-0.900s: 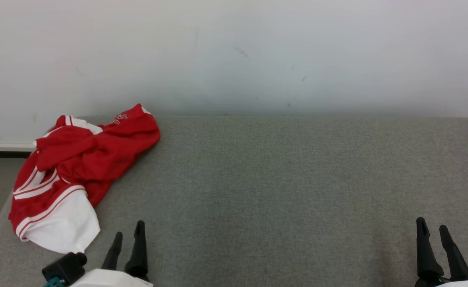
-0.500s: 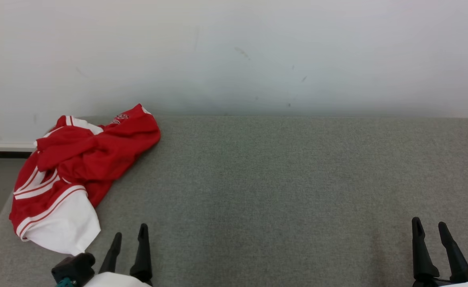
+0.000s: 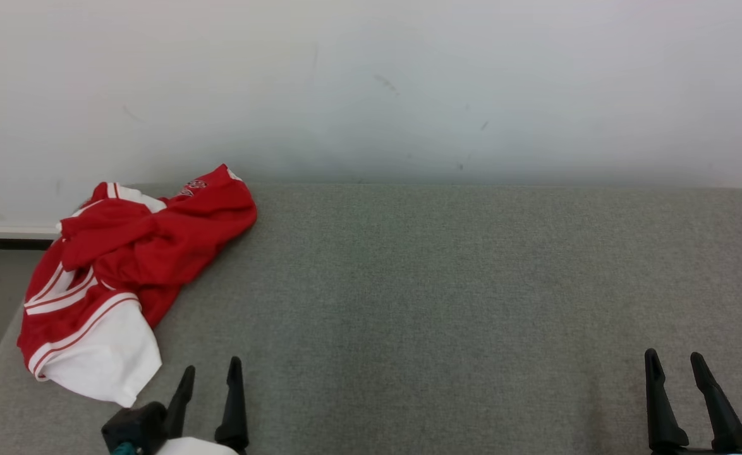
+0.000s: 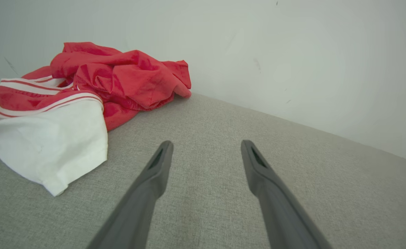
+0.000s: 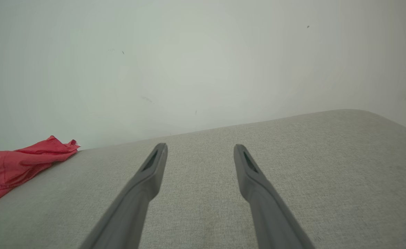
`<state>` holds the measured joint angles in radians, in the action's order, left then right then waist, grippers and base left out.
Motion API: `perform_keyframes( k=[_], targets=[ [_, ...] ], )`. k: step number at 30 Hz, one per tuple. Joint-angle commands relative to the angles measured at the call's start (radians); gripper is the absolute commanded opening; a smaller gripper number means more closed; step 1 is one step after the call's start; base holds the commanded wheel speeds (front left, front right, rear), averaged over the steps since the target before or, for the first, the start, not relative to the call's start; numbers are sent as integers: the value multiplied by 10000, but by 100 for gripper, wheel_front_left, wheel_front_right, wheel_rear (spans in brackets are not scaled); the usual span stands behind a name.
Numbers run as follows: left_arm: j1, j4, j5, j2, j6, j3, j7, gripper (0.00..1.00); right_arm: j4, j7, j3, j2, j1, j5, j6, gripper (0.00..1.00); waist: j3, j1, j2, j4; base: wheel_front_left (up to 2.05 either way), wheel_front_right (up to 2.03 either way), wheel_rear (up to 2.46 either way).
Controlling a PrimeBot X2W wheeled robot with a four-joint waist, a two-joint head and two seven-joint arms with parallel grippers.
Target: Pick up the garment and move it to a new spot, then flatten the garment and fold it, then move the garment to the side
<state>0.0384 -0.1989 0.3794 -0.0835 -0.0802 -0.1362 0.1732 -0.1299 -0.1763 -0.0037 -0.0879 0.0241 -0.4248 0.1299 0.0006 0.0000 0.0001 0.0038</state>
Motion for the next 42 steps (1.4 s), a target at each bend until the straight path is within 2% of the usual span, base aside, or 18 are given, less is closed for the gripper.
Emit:
perform_keyframes(
  k=[1,10,42],
  targets=[
    [-43,29,-371,-134,-73,-32,129,100,108,-100,-4,-35,76,222,10,100,-10,0,-1,6,0,0,0],
    [-95,38,-1224,-244,-318,-155,325,100,98,-306,-83,53,153,602,11,100,-32,0,-1,51,0,0,0],
    [-320,-162,-3595,-280,-637,-375,931,100,-316,-913,65,76,497,2189,11,100,-142,0,-1,93,0,0,0]
  ],
)
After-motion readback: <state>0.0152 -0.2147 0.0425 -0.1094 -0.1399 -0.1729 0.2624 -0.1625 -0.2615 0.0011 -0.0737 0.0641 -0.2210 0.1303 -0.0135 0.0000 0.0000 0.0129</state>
